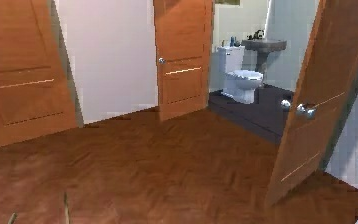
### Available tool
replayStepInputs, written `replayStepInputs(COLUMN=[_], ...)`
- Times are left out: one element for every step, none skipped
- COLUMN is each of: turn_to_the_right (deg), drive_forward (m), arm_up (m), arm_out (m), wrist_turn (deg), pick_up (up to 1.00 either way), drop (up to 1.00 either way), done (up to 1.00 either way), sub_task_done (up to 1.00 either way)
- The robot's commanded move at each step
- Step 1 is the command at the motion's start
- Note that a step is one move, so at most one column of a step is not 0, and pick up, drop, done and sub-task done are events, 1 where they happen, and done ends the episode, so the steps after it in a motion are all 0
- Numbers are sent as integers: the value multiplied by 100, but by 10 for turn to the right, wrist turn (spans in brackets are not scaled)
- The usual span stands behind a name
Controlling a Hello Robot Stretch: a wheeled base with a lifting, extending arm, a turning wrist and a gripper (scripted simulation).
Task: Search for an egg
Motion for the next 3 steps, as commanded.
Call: replayStepInputs(turn_to_the_right=[0, 0, 450], drive_forward=[100, 55, 0], arm_up=[0, 0, 0], arm_out=[0, 0, 0], wrist_turn=[0, 0, 0], pick_up=[0, 0, 0], drop=[0, 0, 0], done=[0, 0, 0], sub_task_done=[0, 0, 0])
